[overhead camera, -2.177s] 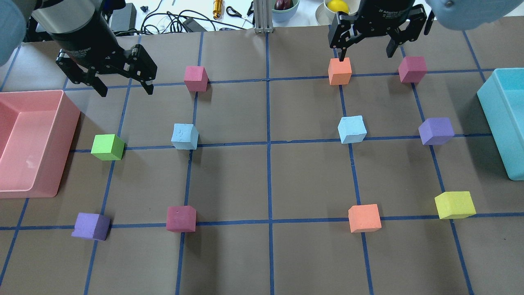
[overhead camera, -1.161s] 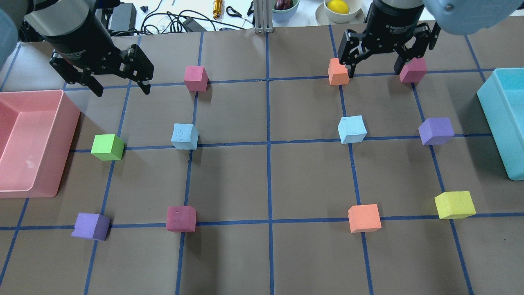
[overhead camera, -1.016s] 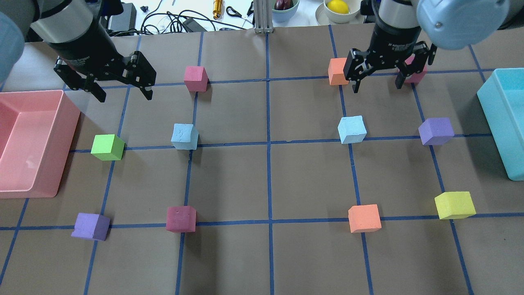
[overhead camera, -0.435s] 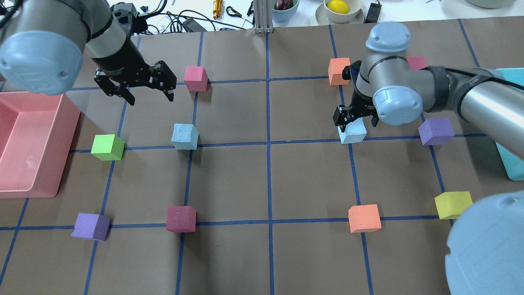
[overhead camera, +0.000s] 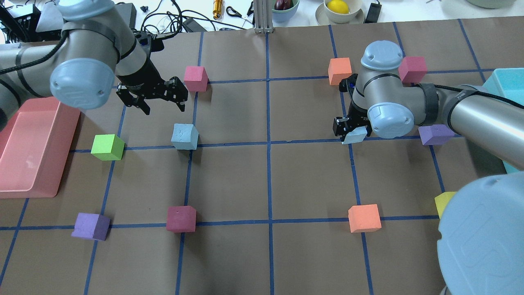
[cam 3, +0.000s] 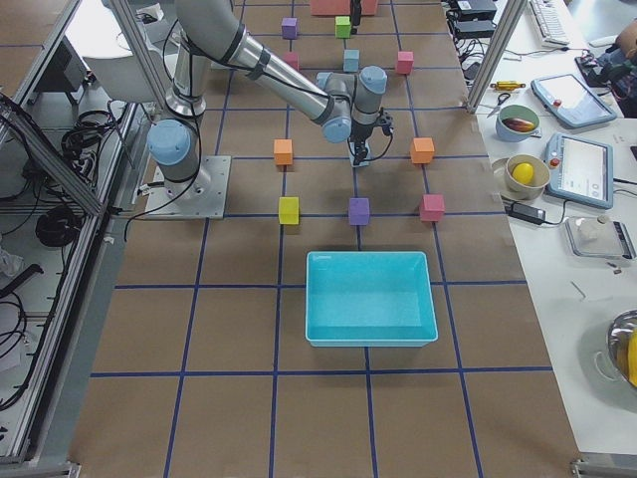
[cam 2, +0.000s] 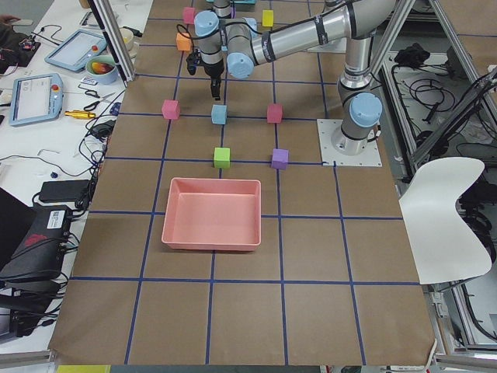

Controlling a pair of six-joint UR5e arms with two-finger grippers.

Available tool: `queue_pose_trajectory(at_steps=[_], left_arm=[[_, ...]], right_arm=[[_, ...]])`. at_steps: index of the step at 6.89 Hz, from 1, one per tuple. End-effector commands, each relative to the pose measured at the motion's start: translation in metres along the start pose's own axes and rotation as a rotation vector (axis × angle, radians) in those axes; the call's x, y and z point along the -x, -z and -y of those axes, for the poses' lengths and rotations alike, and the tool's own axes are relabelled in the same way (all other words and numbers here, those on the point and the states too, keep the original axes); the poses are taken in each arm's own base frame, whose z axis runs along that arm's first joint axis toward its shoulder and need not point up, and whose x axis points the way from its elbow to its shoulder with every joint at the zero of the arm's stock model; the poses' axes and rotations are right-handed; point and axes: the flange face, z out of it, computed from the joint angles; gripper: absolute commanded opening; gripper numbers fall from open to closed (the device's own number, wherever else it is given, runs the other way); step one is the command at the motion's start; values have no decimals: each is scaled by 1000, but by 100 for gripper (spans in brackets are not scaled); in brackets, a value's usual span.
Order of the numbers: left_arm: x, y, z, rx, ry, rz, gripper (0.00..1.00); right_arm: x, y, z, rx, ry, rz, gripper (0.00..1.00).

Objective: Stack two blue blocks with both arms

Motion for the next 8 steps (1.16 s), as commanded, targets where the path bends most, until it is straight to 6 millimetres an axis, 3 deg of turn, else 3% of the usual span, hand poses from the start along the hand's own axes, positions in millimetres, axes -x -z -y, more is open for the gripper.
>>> queue_pose_trajectory(at_steps=[1,2,3,5,8], left_arm=[[4,-40,21,-5,-78,0,100],[4,-55,24,9,-77,0,100],[5,-69,29,18,-81,-1,100],[7,-88,27,46,-79,-3,100],[7,-101,28,61,-68,-4,98]], right_arm=[[29,32,19,-60,-31,59,19],[74,55,32,-104,-87,115,21],[104,54,45,-109,-103,124,22],[203,43,49,-101,-177,136,22],[228,24,100,-130,-178,139,25]])
